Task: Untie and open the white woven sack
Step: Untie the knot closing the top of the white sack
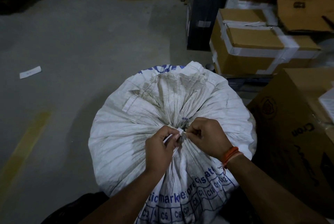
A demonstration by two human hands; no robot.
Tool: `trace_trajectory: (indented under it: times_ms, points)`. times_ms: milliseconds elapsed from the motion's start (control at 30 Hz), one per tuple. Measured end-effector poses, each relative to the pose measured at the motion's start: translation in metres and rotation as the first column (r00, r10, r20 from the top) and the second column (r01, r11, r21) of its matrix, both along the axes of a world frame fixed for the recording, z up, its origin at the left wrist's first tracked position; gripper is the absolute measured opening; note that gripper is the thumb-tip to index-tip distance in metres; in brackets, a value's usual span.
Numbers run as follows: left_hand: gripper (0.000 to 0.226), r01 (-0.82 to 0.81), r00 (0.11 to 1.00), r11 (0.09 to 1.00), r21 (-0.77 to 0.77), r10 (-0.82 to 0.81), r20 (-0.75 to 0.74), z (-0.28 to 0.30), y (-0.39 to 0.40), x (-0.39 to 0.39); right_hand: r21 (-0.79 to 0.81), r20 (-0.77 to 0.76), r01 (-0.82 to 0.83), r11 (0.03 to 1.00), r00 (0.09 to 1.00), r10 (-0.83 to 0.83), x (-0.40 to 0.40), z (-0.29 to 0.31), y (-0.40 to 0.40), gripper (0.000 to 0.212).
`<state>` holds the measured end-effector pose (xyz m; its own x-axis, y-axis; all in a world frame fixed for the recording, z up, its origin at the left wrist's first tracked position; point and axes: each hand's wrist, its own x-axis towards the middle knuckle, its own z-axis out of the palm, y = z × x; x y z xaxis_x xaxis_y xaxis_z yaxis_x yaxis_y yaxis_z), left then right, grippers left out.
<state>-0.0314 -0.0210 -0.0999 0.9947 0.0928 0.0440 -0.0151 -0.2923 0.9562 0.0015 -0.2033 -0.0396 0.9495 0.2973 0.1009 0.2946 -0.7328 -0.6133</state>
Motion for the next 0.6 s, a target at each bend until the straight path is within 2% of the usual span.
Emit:
trace_trajectory:
  times_ms: [167,600]
  points:
    - [0.013,0.01,1.0,0.997,0.079,-0.011,0.016,0.002,-0.001,-0.002,0.008,0.011,0.0,1.0,1.0,0.0,0.001,-0.002,0.004,0.012]
    - [0.015,-0.003,1.0,1.0,0.026,0.002,0.016,0.006,-0.004,-0.001,-0.03,-0.019,-0.001,1.0,1.0,0.0,-0.005,0.003,-0.007,0.013]
